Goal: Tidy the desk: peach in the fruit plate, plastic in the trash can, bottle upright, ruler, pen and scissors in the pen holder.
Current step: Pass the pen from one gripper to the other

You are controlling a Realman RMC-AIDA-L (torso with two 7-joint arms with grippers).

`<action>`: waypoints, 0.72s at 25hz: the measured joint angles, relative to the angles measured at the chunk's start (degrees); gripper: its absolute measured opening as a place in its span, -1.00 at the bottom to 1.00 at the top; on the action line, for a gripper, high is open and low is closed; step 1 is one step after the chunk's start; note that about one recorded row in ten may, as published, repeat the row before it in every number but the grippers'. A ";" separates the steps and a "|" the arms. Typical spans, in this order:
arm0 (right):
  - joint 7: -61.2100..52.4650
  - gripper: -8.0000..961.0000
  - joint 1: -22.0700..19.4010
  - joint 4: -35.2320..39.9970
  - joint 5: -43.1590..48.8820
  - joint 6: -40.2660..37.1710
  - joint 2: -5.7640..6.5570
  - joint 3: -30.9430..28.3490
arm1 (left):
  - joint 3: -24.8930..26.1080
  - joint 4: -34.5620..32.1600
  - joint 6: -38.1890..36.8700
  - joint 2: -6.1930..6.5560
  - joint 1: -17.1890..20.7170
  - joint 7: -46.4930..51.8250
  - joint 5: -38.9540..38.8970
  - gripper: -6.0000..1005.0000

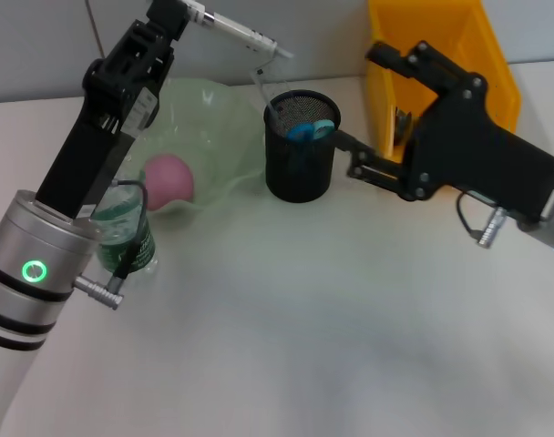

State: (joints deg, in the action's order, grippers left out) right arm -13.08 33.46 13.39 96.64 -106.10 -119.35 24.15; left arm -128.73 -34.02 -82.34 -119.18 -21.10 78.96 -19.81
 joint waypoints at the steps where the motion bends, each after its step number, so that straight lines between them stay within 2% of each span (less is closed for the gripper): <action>1: 0.89 0.57 0.51 -0.82 -0.01 0.51 -0.03 -0.04 | 0.00 0.00 0.00 0.00 0.00 0.00 0.00 -0.67; 7: 5.19 0.57 3.18 -4.82 -0.05 3.52 -0.12 -0.02 | -0.68 0.00 1.28 0.00 -0.09 0.44 -0.88 -0.67; 18: 9.91 0.57 6.15 -7.70 -0.06 5.52 -0.26 -0.29 | -1.25 0.33 2.65 0.00 -0.87 -0.26 -0.99 -0.66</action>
State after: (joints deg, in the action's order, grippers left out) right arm -3.17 39.61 5.69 96.58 -100.58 -119.62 23.86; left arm -129.98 -33.69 -79.69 -119.18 -21.97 78.70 -20.80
